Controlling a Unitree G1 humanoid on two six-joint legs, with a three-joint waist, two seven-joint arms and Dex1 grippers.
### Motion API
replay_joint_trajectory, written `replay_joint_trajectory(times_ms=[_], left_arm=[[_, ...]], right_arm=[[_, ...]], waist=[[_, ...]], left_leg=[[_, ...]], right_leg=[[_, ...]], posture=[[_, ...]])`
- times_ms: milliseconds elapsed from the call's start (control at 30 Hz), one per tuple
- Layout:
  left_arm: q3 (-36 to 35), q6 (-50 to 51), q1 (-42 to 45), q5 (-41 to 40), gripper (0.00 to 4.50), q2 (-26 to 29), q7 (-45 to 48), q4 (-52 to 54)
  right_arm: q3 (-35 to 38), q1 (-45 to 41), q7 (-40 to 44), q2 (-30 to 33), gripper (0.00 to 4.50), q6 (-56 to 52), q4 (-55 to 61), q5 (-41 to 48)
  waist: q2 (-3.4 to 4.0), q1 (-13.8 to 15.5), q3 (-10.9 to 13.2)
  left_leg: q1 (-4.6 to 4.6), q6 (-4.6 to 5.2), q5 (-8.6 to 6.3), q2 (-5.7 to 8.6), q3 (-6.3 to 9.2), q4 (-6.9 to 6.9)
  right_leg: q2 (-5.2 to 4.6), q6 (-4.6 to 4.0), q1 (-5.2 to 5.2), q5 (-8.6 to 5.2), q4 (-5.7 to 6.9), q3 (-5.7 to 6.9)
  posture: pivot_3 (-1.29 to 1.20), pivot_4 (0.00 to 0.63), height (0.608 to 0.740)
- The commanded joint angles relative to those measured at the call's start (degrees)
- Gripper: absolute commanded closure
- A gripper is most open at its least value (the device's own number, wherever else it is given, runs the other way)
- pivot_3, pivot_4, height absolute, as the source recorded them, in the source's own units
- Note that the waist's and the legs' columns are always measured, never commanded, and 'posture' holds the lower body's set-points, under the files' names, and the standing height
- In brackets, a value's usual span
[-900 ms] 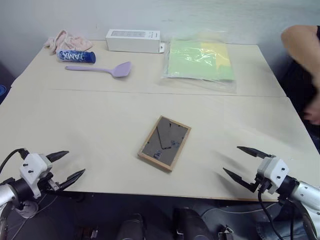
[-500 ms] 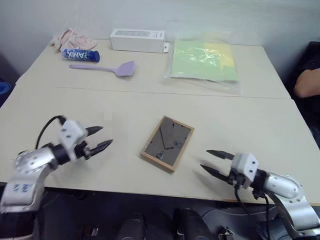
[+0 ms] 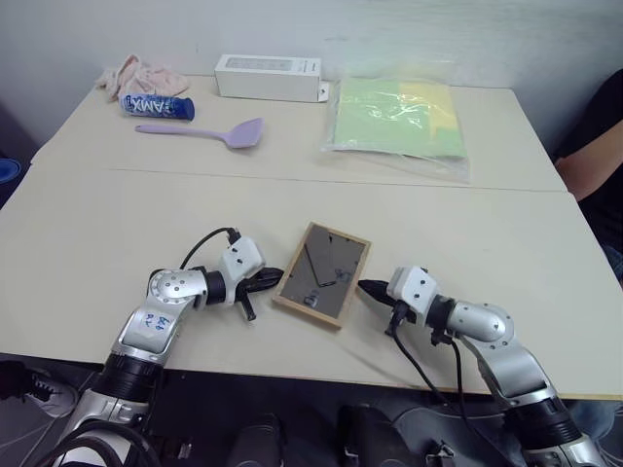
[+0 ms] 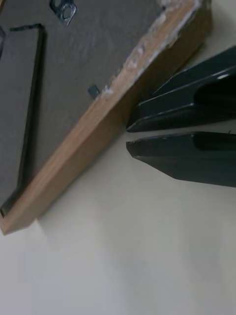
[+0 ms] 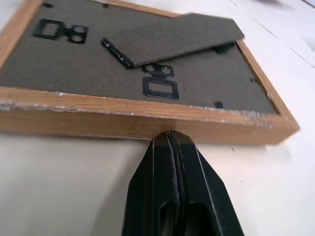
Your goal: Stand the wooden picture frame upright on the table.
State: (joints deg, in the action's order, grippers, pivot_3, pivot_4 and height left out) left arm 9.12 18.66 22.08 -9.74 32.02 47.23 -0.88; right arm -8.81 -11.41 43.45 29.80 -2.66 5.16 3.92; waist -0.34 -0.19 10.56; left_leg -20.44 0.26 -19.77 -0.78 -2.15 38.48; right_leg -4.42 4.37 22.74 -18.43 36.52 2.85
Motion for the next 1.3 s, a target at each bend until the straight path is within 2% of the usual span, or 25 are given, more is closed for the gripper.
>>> replay_joint_trajectory(times_ms=[33,267,300,400,500,633,700,800,967,1100,1300], left_arm=[[1.02,0.92,-2.73,-1.64,4.21,-0.08,2.26,5.66],[-3.39,3.4,-6.36,-2.27,4.21,0.87,-0.41,8.22],[-4.71,5.63,-6.7,-3.39,4.21,1.32,-0.48,8.78],[-10.19,20.47,-6.46,-11.26,3.68,2.63,-0.6,11.06],[-14.21,42.58,-4.25,-22.89,2.78,5.67,1.47,13.38],[-18.17,68.42,3.47,-29.17,1.48,4.99,-1.65,9.2],[-16.22,73.28,6.98,-32.17,0.93,4.96,-4.26,4.9],[-14.87,73.84,10.31,-34.53,0.03,2.81,-9.82,-0.13],[-12.08,73.84,12.64,-38.65,0.03,0.35,-17.01,-4.06],[-7.59,73.84,14.04,-47.65,0.03,-0.21,-22.04,-6.73],[-7.72,73.84,16.5,-58.72,0.03,-4.31,-31.82,-12.46]], right_arm=[[0.01,-2.94,0.34,-0.7,4.5,0.34,-0.09,0.46],[0.4,-3.73,2.11,0.46,4.5,0.87,-1.65,0.56],[0.83,-3.37,2.38,0.86,4.5,0.87,-1.3,0.7],[2.43,-2.34,3.45,2.58,4.5,0.51,0.46,1.5],[2.88,-1.18,5.04,4.85,4.5,-0.02,2.29,1.93],[1.92,0.12,6.5,6.17,4.5,-0.48,4.21,1.95],[1.25,0.26,6.55,5.92,4.5,-0.48,4.72,1.35],[0.39,-0.06,5.89,5.05,4.5,-1.25,5.15,0.74],[-0.6,-0.41,5.35,4.15,4.5,-1.75,5.3,0.22],[-1.09,-0.91,5.32,3.6,4.5,-1.76,5.05,-0.25],[-2.22,-1.85,4.81,2.12,4.5,-2.11,5.36,-0.76]], waist=[[0.0,-0.14,0.0],[0.0,-0.02,0.0],[0.0,-0.04,0.0],[0.0,-0.06,0.0],[0.0,-0.14,0.0],[-0.01,0.07,0.0],[-0.02,0.14,-0.01],[-0.03,0.07,-0.02],[-0.01,0.24,-0.06],[-0.01,0.25,-0.13],[-0.01,0.3,-0.16]], left_leg=[[0.0,0.0,0.0,0.0,-0.01,0.01],[0.01,0.0,0.0,-0.02,0.02,0.01],[0.01,0.0,0.0,-0.02,0.02,0.01],[0.01,0.0,0.0,-0.02,0.02,0.01],[0.0,0.0,0.0,-0.03,0.03,0.0],[0.01,0.01,0.0,-0.01,0.08,0.04],[-0.03,0.02,-0.01,0.02,0.13,0.12],[-0.02,0.02,-0.02,0.05,0.12,0.14],[0.03,-0.01,-0.02,0.05,0.14,0.25],[0.1,-0.03,-0.03,0.07,0.16,0.34],[0.09,-0.05,-0.04,0.08,0.19,0.4]], right_leg=[[0.0,0.0,0.0,0.0,0.0,-0.01],[-0.01,0.0,-0.01,0.0,0.0,-0.01],[-0.01,0.0,-0.01,0.0,0.0,-0.01],[-0.01,0.0,-0.01,0.0,0.02,-0.01],[-0.01,0.0,-0.01,0.0,0.02,-0.01],[-0.02,0.0,-0.06,0.0,0.02,-0.01],[-0.01,0.01,-0.07,-0.01,0.04,0.04],[-0.01,0.01,-0.07,-0.01,0.06,0.01],[-0.03,0.01,-0.13,-0.01,0.13,0.01],[-0.05,0.02,-0.21,-0.01,0.11,0.01],[-0.05,0.02,-0.21,-0.01,0.14,0.02]], posture=[[0.0,0.15,0.74],[0.0,0.15,0.74],[0.0,0.15,0.74],[0.0,0.15,0.74],[0.0,0.15,0.74],[0.0,0.15,0.74],[0.0,0.15,0.74],[0.0,0.15,0.74],[0.0,0.15,0.74],[0.0,0.15,0.74],[0.0,0.15,0.74]])
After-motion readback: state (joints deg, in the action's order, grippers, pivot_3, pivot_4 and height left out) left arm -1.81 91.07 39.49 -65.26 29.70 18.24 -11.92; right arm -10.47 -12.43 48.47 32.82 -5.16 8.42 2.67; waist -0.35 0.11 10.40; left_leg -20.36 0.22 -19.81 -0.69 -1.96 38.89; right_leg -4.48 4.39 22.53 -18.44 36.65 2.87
